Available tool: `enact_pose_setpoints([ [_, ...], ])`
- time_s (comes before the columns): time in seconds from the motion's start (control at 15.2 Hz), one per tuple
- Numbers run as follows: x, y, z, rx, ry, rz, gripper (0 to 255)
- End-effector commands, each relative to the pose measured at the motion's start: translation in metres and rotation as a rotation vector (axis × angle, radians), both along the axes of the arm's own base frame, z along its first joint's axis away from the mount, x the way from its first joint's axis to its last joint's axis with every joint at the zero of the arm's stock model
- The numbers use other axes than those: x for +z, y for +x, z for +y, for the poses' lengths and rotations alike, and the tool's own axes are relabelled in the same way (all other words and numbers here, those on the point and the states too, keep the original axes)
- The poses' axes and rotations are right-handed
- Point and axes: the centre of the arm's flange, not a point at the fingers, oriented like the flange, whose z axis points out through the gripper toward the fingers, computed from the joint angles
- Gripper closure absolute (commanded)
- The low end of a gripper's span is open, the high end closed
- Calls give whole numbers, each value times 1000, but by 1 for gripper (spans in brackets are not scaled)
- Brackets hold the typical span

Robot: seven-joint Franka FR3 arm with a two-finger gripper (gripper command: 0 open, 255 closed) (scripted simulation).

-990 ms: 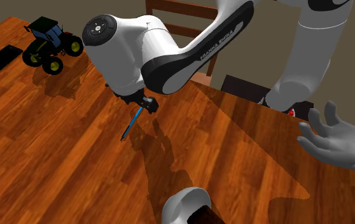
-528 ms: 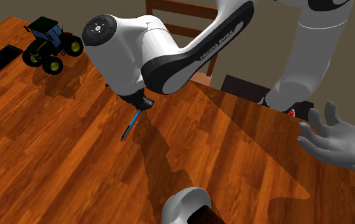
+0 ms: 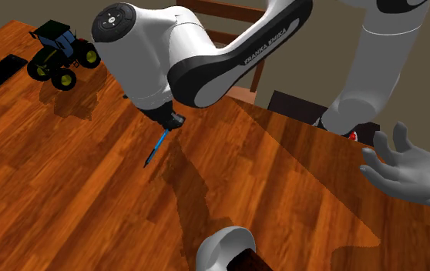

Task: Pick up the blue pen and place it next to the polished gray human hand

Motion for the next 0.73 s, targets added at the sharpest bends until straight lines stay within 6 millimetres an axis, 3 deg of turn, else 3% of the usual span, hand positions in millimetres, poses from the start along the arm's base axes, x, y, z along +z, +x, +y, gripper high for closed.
enact_pose_setpoints([
  [0.0,10,-1,0,0,0,0,255],
  [0.66,63,-1,0,0,0,0,255],
])
